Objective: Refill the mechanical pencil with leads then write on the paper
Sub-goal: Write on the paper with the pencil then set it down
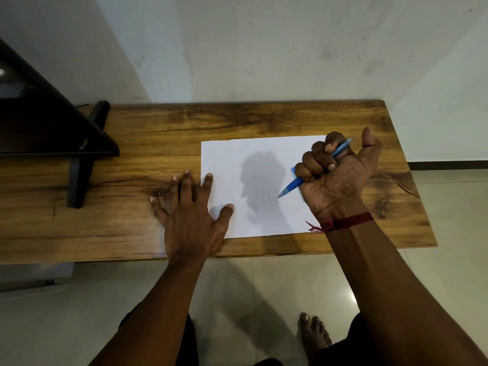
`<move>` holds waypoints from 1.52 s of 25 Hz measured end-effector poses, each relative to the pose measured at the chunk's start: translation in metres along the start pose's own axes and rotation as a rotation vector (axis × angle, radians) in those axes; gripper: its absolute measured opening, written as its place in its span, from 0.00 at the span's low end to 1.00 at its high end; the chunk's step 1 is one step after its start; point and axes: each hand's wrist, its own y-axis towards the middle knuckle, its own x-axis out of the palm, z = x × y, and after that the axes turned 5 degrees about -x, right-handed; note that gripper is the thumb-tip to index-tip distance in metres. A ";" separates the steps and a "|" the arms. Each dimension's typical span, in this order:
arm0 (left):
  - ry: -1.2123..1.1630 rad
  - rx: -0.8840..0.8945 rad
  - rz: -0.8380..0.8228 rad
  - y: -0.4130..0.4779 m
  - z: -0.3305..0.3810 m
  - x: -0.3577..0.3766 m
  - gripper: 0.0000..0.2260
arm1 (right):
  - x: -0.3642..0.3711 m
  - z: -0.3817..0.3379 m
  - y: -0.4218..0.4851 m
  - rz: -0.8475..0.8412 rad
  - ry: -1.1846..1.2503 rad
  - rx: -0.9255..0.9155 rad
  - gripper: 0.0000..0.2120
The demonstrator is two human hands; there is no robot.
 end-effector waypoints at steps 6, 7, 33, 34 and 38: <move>-0.006 0.008 0.011 0.000 0.000 0.000 0.34 | 0.002 -0.005 0.000 0.013 -0.045 -0.046 0.21; -0.003 0.007 0.010 0.000 0.000 0.001 0.34 | 0.002 -0.004 0.000 0.016 -0.043 -0.050 0.20; -0.006 -0.001 0.030 -0.001 -0.001 0.004 0.34 | 0.008 -0.007 -0.001 0.043 -0.047 -0.067 0.21; -0.002 0.002 0.032 -0.001 -0.002 0.004 0.34 | 0.008 -0.007 0.000 0.043 -0.042 -0.068 0.20; -0.003 0.005 0.027 0.001 -0.001 0.004 0.34 | 0.009 -0.007 -0.001 0.026 -0.035 -0.052 0.21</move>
